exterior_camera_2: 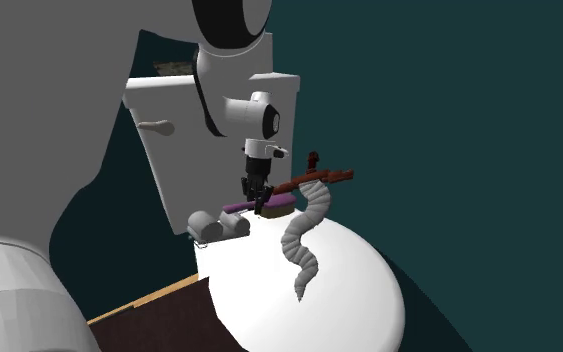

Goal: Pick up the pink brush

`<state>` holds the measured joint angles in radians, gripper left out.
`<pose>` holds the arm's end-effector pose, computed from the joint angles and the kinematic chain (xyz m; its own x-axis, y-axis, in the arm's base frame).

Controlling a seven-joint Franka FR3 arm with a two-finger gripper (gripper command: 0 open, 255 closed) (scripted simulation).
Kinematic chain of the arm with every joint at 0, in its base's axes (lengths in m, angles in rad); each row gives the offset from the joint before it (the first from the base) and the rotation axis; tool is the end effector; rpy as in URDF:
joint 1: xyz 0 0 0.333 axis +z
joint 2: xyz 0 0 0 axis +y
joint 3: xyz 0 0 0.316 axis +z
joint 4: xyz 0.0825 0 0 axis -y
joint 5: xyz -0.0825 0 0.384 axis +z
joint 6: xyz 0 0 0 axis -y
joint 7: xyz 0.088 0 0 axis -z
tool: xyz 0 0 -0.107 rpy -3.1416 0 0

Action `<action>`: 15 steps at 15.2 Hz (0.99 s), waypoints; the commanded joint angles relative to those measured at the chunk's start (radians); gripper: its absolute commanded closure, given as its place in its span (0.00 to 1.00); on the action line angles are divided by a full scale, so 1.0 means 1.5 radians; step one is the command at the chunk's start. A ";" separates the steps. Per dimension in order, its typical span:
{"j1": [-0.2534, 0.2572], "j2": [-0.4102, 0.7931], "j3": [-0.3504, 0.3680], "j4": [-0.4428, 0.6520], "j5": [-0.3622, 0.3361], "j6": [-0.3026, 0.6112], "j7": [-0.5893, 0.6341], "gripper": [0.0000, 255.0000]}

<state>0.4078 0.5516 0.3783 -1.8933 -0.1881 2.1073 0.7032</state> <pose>0.4335 0.4125 0.2076 0.9530 0.1569 -0.2594 0.1956 -0.9719 0.1308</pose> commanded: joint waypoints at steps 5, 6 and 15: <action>0.000 0.001 0.000 0.000 0.000 0.001 0.000 1.00; 0.000 0.000 0.000 0.000 0.000 0.001 0.000 1.00; -0.010 -0.051 0.013 0.003 0.020 -0.050 -0.011 1.00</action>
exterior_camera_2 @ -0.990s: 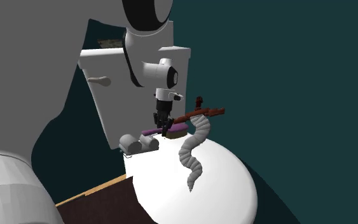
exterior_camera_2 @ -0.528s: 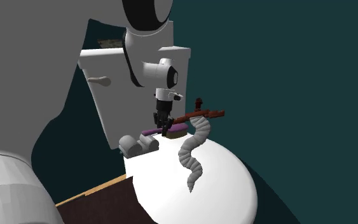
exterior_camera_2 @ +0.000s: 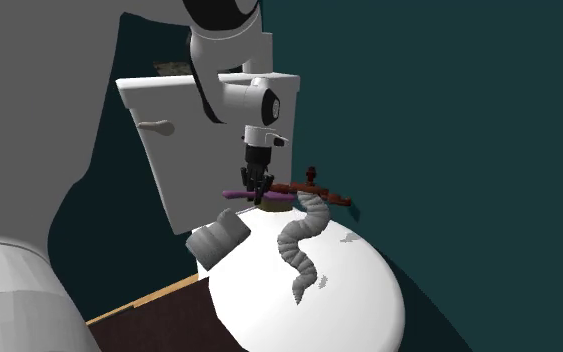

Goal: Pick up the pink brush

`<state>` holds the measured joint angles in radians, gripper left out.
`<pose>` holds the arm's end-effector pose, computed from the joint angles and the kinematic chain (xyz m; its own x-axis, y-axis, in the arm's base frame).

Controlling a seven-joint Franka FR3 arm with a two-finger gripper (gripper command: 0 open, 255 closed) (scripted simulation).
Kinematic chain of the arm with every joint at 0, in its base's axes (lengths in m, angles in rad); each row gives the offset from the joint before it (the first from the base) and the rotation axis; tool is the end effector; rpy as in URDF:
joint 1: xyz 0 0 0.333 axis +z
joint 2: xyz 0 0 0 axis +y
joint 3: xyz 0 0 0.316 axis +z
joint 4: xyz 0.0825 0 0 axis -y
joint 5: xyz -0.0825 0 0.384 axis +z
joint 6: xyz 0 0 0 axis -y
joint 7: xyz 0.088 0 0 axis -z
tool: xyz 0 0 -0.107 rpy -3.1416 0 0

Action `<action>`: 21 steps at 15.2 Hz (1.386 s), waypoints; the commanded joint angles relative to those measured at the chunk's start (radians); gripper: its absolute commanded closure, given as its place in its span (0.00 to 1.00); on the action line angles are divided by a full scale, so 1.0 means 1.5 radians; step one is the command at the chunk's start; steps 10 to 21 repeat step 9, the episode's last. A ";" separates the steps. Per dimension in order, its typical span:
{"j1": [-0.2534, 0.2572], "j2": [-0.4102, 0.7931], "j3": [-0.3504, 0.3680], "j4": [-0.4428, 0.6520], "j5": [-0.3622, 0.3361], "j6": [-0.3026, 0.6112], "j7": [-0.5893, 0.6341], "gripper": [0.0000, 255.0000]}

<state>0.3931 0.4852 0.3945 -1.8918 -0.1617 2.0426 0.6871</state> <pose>0.4339 0.4108 0.2436 0.9528 0.1568 -0.2598 0.1956 -0.9719 0.1308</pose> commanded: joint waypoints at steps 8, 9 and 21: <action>-0.007 -0.046 0.011 0.014 0.020 -0.056 -0.010 1.00; -0.007 -0.046 0.011 0.014 0.020 -0.056 -0.010 1.00; -0.007 -0.046 0.011 0.014 0.020 -0.056 -0.010 1.00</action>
